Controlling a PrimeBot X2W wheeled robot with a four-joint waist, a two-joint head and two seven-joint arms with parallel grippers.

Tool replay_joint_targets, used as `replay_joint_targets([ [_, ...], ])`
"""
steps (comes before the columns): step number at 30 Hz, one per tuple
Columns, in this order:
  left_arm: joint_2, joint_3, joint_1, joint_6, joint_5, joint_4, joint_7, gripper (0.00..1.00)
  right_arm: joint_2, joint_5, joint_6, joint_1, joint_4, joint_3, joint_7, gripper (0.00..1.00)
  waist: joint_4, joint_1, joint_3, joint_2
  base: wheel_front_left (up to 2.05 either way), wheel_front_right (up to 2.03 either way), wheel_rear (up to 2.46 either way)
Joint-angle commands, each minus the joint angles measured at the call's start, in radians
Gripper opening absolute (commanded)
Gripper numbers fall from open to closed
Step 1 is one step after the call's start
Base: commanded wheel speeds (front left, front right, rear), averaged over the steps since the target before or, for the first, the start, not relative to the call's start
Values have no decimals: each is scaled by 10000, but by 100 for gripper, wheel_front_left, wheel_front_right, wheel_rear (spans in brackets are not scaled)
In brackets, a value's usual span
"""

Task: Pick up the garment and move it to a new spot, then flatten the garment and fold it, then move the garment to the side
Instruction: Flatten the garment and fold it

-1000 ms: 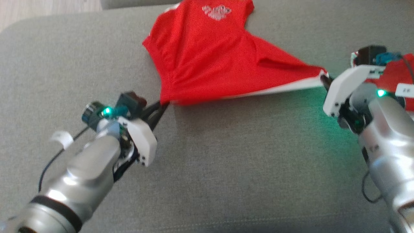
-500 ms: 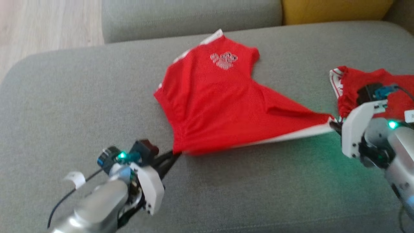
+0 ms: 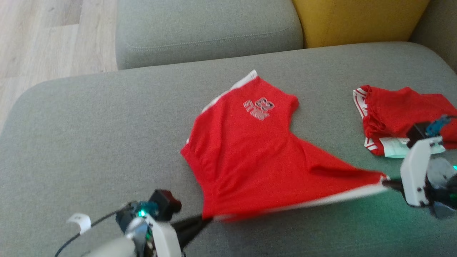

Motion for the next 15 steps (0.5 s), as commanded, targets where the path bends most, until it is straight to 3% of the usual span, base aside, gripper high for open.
replay_joint_targets([
  [1, 646, 299, -159, 63, -244, -669, 227, 0, -634, 231, 19, 205, -466, -237, 463, 0, 2, 1, -33, -1, 0, 0, 0],
  [8, 1275, 443, 87, 433, -545, -2071, 558, 0, -1171, 495, 19, 898, -1633, -1081, 1603, 0, 36, 1, 37, -1, 0, 0, 0],
  [15, 1257, 947, -310, 811, -504, -2423, 248, 0, -638, 156, 19, 708, -2141, -2160, 1696, 0, 172, 1, 212, -1, 0, 0, 0],
])
